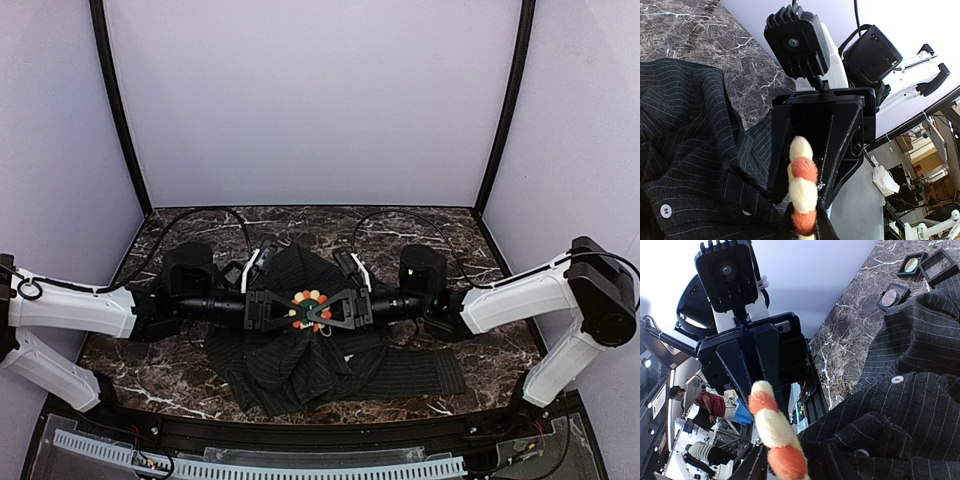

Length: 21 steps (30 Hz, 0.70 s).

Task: Remove the brooch from the garment
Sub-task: Pass from the left arm to the right

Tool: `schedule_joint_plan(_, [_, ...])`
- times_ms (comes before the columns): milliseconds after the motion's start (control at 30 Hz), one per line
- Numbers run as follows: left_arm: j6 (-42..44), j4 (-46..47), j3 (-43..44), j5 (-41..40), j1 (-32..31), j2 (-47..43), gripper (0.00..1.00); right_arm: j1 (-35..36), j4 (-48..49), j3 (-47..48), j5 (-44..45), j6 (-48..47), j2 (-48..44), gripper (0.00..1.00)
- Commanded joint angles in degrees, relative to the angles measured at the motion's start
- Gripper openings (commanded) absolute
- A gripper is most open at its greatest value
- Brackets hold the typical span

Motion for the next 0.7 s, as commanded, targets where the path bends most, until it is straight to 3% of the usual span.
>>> schedule_joint_plan(0, [0.74, 4.43, 2.10, 5.17, -2.55, -0.38, 0.01, -0.19, -0.67, 2.24, 0.75, -2.68, 0.36, 0.40])
schedule_joint_plan(333, [-0.61, 5.09, 1.58, 3.26, -2.49, 0.46, 0.01, -0.17, 0.06, 2.39, -4.58, -6.71, -4.01, 0.62])
schedule_joint_plan(567, [-0.65, 2.35, 0.67, -1.31, -1.53, -0.79, 0.01, -0.25, -6.12, 0.57, 0.47, -10.48, -10.52, 0.79])
schedule_joint_plan(667, [-0.68, 2.46, 0.53, -1.39, -1.44, -1.05, 0.01, -0.28, -9.44, 0.34, 3.83, -11.45, -12.09, 0.82])
